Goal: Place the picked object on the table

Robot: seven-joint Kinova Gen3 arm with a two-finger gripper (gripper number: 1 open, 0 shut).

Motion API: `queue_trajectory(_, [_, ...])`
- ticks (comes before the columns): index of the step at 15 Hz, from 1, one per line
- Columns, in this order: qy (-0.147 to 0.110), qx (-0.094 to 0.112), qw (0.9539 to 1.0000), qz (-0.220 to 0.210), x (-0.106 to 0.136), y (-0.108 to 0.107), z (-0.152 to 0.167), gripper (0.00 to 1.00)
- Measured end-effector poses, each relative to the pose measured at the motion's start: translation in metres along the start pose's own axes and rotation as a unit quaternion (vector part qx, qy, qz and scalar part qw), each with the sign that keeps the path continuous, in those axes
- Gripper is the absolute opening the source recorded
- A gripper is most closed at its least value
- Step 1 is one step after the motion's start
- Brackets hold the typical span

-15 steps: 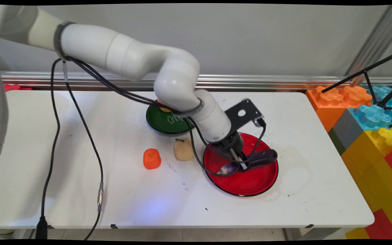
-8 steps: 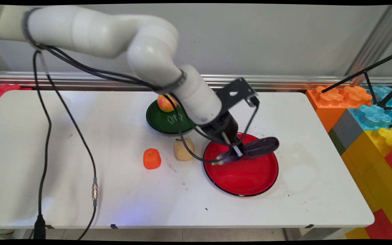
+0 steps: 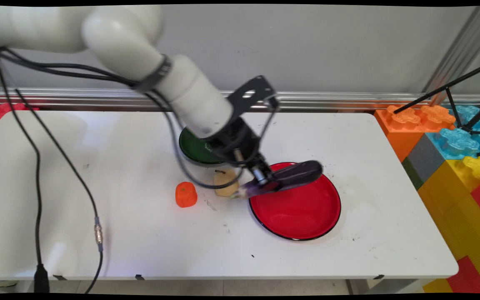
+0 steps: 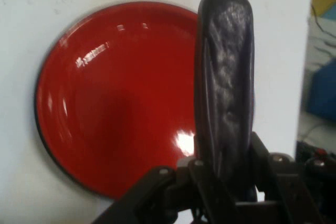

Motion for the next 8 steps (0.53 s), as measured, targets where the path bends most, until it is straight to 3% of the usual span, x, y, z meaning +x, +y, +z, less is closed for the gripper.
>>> queue_trajectory(3, [-0.005, -0.014, 0.9999, 0.007, -0.024, 0.0, -0.017, 0.0])
queue_trajectory(8, [-0.015, -0.031, 0.9987, 0.036, -0.087, -0.012, -0.041, 0.0])
